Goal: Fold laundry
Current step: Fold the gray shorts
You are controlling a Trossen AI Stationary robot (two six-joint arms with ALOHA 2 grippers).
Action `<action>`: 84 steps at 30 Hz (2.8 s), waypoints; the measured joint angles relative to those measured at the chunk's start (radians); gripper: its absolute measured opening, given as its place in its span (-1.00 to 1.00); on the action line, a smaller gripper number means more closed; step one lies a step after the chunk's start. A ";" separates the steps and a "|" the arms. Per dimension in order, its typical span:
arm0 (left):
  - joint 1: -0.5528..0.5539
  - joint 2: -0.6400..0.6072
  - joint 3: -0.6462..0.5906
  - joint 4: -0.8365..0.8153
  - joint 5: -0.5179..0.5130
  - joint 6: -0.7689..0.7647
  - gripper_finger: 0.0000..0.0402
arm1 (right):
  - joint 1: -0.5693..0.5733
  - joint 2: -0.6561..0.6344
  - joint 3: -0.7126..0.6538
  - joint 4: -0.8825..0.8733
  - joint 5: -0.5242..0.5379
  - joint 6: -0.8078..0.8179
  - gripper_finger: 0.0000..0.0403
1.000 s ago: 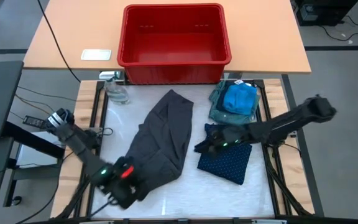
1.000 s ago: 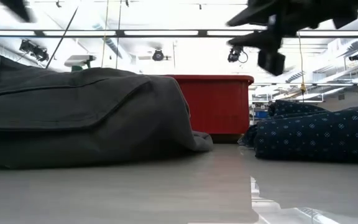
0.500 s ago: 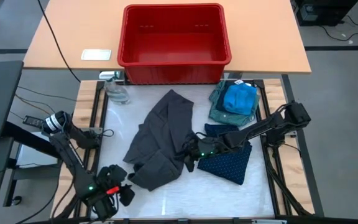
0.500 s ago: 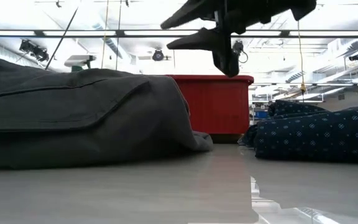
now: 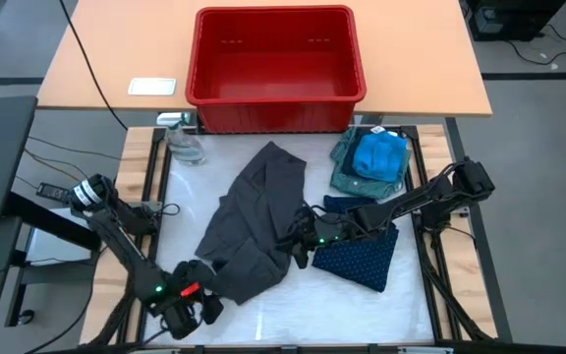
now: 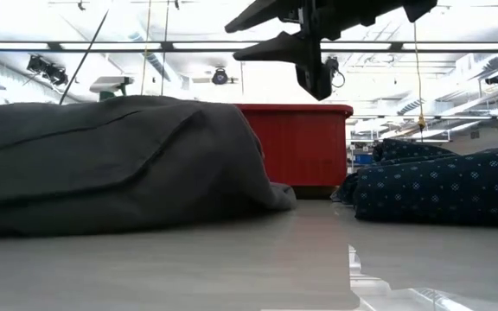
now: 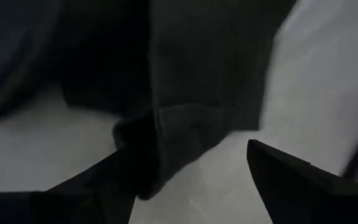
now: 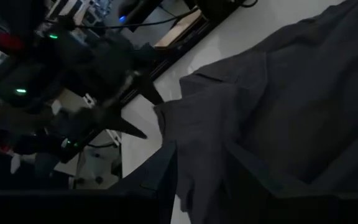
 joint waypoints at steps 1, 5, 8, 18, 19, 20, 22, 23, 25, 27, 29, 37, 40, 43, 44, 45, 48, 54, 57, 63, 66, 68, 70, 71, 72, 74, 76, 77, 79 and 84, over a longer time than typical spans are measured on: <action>0.010 0.001 -0.039 0.049 0.026 -0.025 0.45 | 0.002 0.000 0.000 -0.003 0.001 0.000 -0.34; 0.028 -0.001 -0.132 0.176 0.048 -0.114 0.20 | 0.016 0.000 0.000 -0.018 0.003 0.000 -0.34; 0.027 -0.012 -0.114 0.184 0.021 -0.051 -0.28 | 0.025 0.000 0.000 -0.025 0.003 0.000 -0.35; 0.012 -0.037 0.136 0.368 0.189 0.867 -0.92 | -0.016 0.000 -0.001 0.066 -0.138 -0.212 -0.37; 0.011 -0.037 0.139 0.380 0.225 0.872 -0.92 | -0.022 0.000 -0.001 0.083 -0.149 -0.224 -0.36; 0.010 -0.036 0.137 0.374 0.241 0.864 -0.92 | -0.028 0.000 -0.001 0.096 -0.155 -0.243 -0.34; 0.006 -0.024 0.113 0.356 0.248 0.799 -0.92 | -0.036 0.016 0.011 0.122 -0.186 -0.298 -0.30; 0.001 -0.019 0.097 0.350 0.254 0.769 -0.92 | -0.039 0.032 0.036 0.115 -0.209 -0.331 -0.27; -0.007 -0.019 0.070 0.336 0.256 0.704 -0.92 | -0.037 0.083 0.112 0.067 -0.253 -0.390 -0.20; -0.009 -0.021 0.048 0.342 0.271 0.621 -0.92 | -0.028 0.151 0.215 -0.008 -0.278 -0.437 -0.14; -0.010 -0.020 0.041 0.326 0.301 0.587 -0.92 | -0.019 0.230 0.326 -0.106 -0.280 -0.490 -0.07; -0.033 -0.022 0.042 0.350 0.465 0.408 -0.92 | -0.069 0.507 0.632 -0.326 -0.218 -0.662 -0.01; -0.032 -0.022 0.042 0.341 0.470 0.308 -0.92 | -0.117 0.585 0.705 -0.427 -0.283 -0.630 -0.10; -0.028 -0.022 0.042 0.302 0.468 0.219 -0.92 | -0.162 0.624 0.732 -0.528 -0.284 -0.587 -0.36; -0.026 -0.022 0.043 0.268 0.458 0.180 -0.92 | -0.177 0.625 0.732 -0.561 -0.278 -0.586 -0.47; -0.024 -0.022 0.043 0.215 0.449 0.134 -0.92 | -0.190 0.624 0.727 -0.588 -0.255 -0.587 -0.60; -0.023 -0.024 0.043 0.039 0.444 -0.011 -0.92 | -0.233 0.601 0.714 -0.761 -0.163 -0.622 -0.92; -0.023 -0.028 0.044 -0.262 0.368 -0.248 -0.92 | -0.306 0.536 0.711 -1.257 -0.146 -0.808 -0.96; -0.006 -0.029 0.048 -0.340 0.292 -0.270 -0.92 | -0.315 0.496 0.653 -1.402 -0.409 -0.904 -0.96; 0.017 -0.029 0.048 -0.304 0.049 -0.161 -0.92 | -0.289 0.329 0.564 -1.259 -0.782 -0.975 -0.96; 0.016 -0.029 0.049 -0.219 0.027 -0.092 -0.92 | -0.313 0.261 0.569 -1.011 -0.741 -0.924 -0.94; 0.013 -0.029 0.049 -0.207 0.046 -0.089 -0.92 | -0.324 0.239 0.574 -0.791 -0.640 -0.867 -0.91; 0.013 -0.029 0.049 -0.232 0.095 -0.117 -0.92 | -0.333 0.246 0.574 -0.607 -0.574 -0.856 -0.86; 0.013 -0.029 0.049 -0.254 0.123 -0.129 -0.92 | -0.337 0.266 0.574 -0.517 -0.567 -0.854 -0.83; 0.014 -0.029 0.049 -0.279 0.147 -0.139 -0.92 | -0.340 0.282 0.574 -0.445 -0.557 -0.841 -0.79; 0.013 -0.029 0.049 -0.327 0.180 -0.143 -0.92 | -0.343 0.339 0.580 -0.354 -0.545 -0.825 -0.69; 0.013 -0.028 0.049 -0.362 0.189 -0.116 -0.92 | -0.338 0.405 0.610 -0.320 -0.540 -0.833 -0.56; 0.013 -0.029 0.049 -0.375 0.189 -0.094 -0.92 | -0.334 0.439 0.634 -0.315 -0.541 -0.842 -0.48; 0.013 -0.028 0.049 -0.380 0.190 -0.043 -0.92 | -0.323 0.512 0.689 -0.316 -0.542 -0.861 -0.33; 0.009 -0.028 0.049 -0.383 0.199 0.063 -0.92 | -0.306 0.674 0.855 -0.346 -0.473 -0.869 -0.02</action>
